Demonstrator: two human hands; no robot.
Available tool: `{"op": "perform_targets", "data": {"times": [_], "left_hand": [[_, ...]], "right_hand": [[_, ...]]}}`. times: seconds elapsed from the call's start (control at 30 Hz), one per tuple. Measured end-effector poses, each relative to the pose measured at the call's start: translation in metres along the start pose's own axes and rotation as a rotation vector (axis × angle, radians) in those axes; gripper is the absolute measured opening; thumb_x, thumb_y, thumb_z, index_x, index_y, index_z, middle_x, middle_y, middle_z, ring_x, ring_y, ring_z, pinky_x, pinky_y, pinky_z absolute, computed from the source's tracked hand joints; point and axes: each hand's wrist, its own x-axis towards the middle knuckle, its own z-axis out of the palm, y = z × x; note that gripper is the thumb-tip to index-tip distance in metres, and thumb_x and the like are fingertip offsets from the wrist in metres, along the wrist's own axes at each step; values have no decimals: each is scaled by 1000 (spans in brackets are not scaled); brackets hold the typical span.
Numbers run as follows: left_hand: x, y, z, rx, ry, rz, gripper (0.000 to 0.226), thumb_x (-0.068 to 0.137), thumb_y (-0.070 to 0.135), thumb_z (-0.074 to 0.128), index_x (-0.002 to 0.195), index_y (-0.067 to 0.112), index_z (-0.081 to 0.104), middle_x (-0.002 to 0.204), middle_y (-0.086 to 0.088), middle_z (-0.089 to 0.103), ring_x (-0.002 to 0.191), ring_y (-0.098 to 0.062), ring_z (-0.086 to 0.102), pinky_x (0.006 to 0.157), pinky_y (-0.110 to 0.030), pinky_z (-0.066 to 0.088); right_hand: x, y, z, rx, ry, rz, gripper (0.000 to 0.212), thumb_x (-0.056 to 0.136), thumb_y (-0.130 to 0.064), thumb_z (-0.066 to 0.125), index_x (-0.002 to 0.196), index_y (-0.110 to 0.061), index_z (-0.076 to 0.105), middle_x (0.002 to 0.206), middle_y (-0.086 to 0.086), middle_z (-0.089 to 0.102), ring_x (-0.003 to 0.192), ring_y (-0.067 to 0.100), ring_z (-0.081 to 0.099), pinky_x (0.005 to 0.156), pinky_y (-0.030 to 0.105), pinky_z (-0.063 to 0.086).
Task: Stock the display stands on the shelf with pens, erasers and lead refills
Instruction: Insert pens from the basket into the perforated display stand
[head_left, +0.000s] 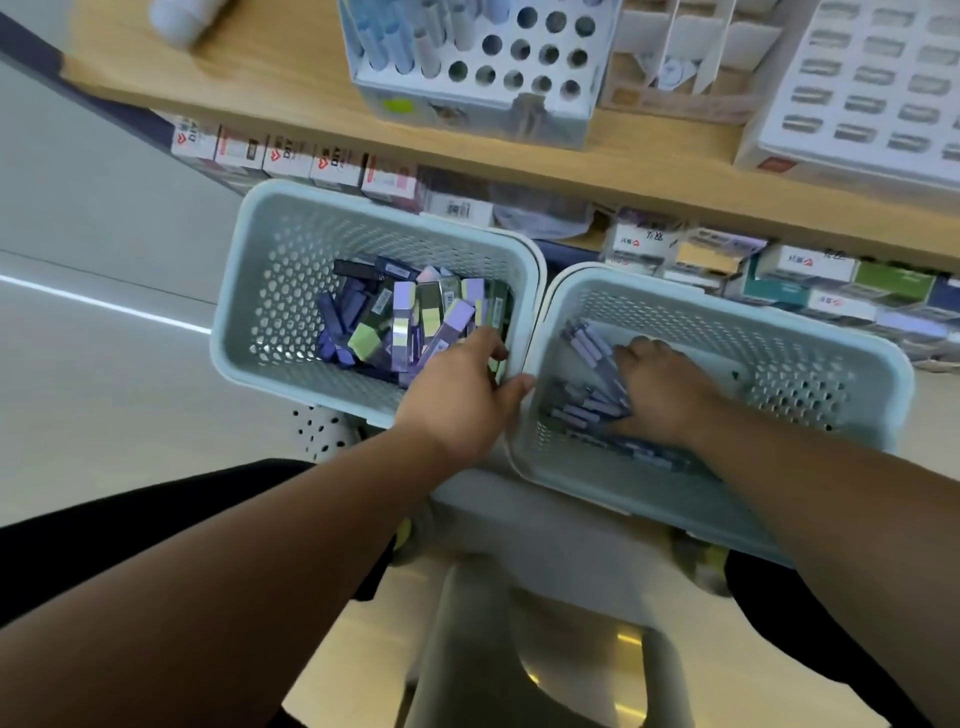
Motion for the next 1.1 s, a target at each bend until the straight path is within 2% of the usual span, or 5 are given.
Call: {"op": "perform_targets", "data": {"times": [0.13,0.3,0.47,0.87,1.1], "left_hand": [[1,1,0,-4,0,-13,35,94,46,64,115,20,53,94,-1,66,82,-21,63,74,-39,55],[1,3,0,-21,-17,-28,30,95,44,64,110,22,50,88,2,64,76,-15,62,70,-35,53],[2,2,1,-103,-30,-79,29,94,42,65,109,22,51,85,3,64,69,-12,64,65,-36,55],[2,2,4,-130,-12,-114,29,93,42,66,108,21,52,85,1,63,66,-15,63,58,-30,51],[1,2,3,-159,-31,-133,32,93,43,66,112,21,53,89,2,61,74,-15,63,66,-35,55]], "right_hand": [[2,0,7,95,76,35,104,57,-69,84,136,-11,49,127,14,51,116,33,49,95,40,48],[4,-9,5,279,2,154,74,63,-67,82,105,-13,52,99,7,56,88,26,56,69,34,45],[3,-18,11,163,-99,76,43,74,-52,81,84,-14,64,80,5,62,74,23,60,63,28,43],[3,-13,20,303,-270,56,28,83,-35,75,90,-10,66,84,8,63,78,24,60,64,27,41],[3,-14,18,266,-274,50,26,83,-35,75,86,-12,64,80,7,60,79,26,59,65,27,41]]}}
